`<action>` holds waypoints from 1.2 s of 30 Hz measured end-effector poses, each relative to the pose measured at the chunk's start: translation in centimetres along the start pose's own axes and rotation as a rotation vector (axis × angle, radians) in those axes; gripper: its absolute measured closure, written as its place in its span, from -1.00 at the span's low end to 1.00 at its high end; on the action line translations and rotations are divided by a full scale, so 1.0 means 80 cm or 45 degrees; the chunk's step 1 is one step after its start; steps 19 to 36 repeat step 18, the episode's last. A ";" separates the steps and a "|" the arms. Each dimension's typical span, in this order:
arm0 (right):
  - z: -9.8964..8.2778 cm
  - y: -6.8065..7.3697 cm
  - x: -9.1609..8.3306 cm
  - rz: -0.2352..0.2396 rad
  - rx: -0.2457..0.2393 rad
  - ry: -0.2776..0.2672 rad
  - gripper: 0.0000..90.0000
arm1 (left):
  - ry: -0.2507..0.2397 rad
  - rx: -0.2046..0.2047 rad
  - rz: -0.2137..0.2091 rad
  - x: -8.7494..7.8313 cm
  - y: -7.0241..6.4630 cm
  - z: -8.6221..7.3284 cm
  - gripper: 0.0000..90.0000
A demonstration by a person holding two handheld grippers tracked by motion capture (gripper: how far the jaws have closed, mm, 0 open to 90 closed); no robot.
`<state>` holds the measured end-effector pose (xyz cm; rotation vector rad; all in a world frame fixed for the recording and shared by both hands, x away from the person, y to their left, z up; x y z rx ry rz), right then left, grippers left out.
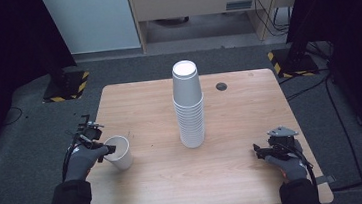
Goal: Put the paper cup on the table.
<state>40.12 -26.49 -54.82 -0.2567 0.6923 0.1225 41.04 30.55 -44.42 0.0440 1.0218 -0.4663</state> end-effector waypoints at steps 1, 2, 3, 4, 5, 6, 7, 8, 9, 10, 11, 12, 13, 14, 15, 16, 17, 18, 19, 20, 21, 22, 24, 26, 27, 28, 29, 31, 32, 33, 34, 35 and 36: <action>0.000 0.000 0.000 -0.002 0.002 -0.002 -0.82 | -0.057 0.005 -0.001 -0.003 0.001 0.001 -0.07; 0.000 0.000 0.000 -0.004 0.004 -0.006 -0.82 | -0.123 0.009 -0.004 -0.006 0.001 0.001 -0.15; 0.001 -0.001 0.000 0.000 -0.003 -0.005 -0.82 | -0.172 0.008 -0.007 -0.008 0.001 0.001 -0.18; 0.001 -0.001 0.000 -0.003 -0.003 -0.005 -0.82 | -0.227 0.012 -0.011 -0.010 0.001 0.000 -0.21; 0.001 -0.001 0.000 -0.005 -0.002 -0.008 -0.82 | -0.276 0.014 -0.009 -0.012 0.000 -0.001 -0.24; 0.001 -0.001 -0.001 -0.011 0.000 -0.008 -0.82 | -0.325 0.019 -0.008 -0.014 0.000 -0.003 -0.29; 0.001 -0.001 -0.001 -0.011 0.000 -0.008 -0.82 | -0.383 0.028 -0.009 -0.016 0.000 -0.005 -0.29; 0.001 -0.001 -0.001 -0.011 0.001 -0.006 -0.82 | -0.450 0.031 -0.021 -0.019 -0.001 -0.008 -0.30; 0.001 0.000 -0.002 -0.012 0.005 -0.005 -0.82 | -0.490 0.032 -0.032 -0.020 -0.001 -0.010 -0.32; 0.001 0.000 -0.003 -0.009 0.004 -0.007 -0.82 | -0.544 0.033 -0.048 -0.021 -0.002 -0.013 -0.33; 0.002 0.000 -0.003 -0.010 0.003 -0.014 -0.82 | -0.597 0.037 -0.058 -0.022 -0.003 -0.016 -0.33; 0.002 0.001 -0.003 -0.009 0.004 -0.018 -0.82 | -0.643 0.042 -0.068 -0.023 -0.004 -0.020 -0.34; 0.002 0.001 -0.004 -0.006 0.003 -0.018 -0.83 | -0.706 0.051 -0.070 -0.024 -0.005 -0.024 -0.34; 0.002 0.002 -0.004 -0.006 0.001 -0.012 -0.83 | -0.740 0.058 -0.073 -0.024 -0.005 -0.028 -0.35; 0.003 0.002 -0.004 -0.008 0.000 -0.012 -0.83 | -0.777 0.058 -0.074 -0.025 -0.004 -0.031 -0.35; 0.003 0.002 -0.004 -0.009 0.001 -0.014 -0.83 | -0.795 0.057 -0.077 -0.025 -0.003 -0.034 -0.35; 0.003 0.002 -0.004 -0.009 0.004 -0.013 -0.84 | -0.825 0.055 -0.076 -0.025 0.000 -0.038 -0.35; 0.003 0.001 -0.004 -0.018 0.004 -0.018 -0.84 | -0.846 0.046 -0.073 -0.024 0.002 -0.041 -0.35; 0.003 0.001 -0.004 -0.018 0.004 -0.018 -0.84 | -0.846 0.046 -0.073 -0.024 0.002 -0.041 -0.35; 0.003 0.001 -0.004 -0.018 0.004 -0.018 -0.84 | -0.846 0.046 -0.073 -0.024 0.002 -0.041 -0.35; 0.003 0.001 -0.004 -0.018 0.004 -0.018 -0.84 | -0.846 0.046 -0.073 -0.024 0.002 -0.041 -0.35; 0.003 0.001 -0.004 -0.018 0.004 -0.018 -0.84 | -0.846 0.046 -0.073 -0.024 0.002 -0.041 -0.35; 0.003 0.001 -0.004 -0.018 0.004 -0.018 -0.84 | -0.846 0.046 -0.073 -0.024 0.002 -0.041 -0.35; 0.003 0.001 -0.004 -0.018 0.004 -0.018 -0.84 | -0.846 0.046 -0.073 -0.024 0.002 -0.041 -0.35; 0.003 0.001 -0.004 -0.018 0.004 -0.018 -0.84 | -0.846 0.046 -0.073 -0.024 0.002 -0.041 -0.35; 0.003 0.001 -0.004 -0.018 0.004 -0.018 -0.84 | -0.846 0.046 -0.073 -0.024 0.002 -0.041 -0.35; 0.003 0.001 -0.004 -0.018 0.004 -0.018 -0.84 | -0.846 0.046 -0.073 -0.024 0.002 -0.041 -0.35; 0.003 0.001 -0.004 -0.018 0.004 -0.018 -0.84 | -0.846 0.046 -0.073 -0.024 0.002 -0.041 -0.35; 0.003 0.001 -0.004 -0.018 0.004 -0.018 -0.84 | -0.846 0.046 -0.073 -0.024 0.002 -0.041 -0.35; 0.003 0.001 -0.004 -0.018 0.004 -0.018 -0.84 | -0.846 0.046 -0.073 -0.024 0.002 -0.041 -0.35; 0.003 0.001 -0.004 -0.018 0.004 -0.018 -0.84 | -0.846 0.046 -0.073 -0.024 0.002 -0.041 -0.35; 0.003 0.001 -0.004 -0.018 0.004 -0.018 -0.84 | -0.846 0.046 -0.073 -0.024 0.002 -0.041 -0.35; 0.003 0.001 -0.004 -0.018 0.004 -0.018 -0.84 | -0.846 0.046 -0.073 -0.024 0.002 -0.041 -0.35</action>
Point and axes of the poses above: each handheld gripper's, and its own axes: x roughly forward along the jaws, z roughly out of its top, y roughly to its left, the point moved 3 cm from there along x, roughly forward along the jaws, and after that the axes turned 11 degrees about -z, right-handed, at the moved point
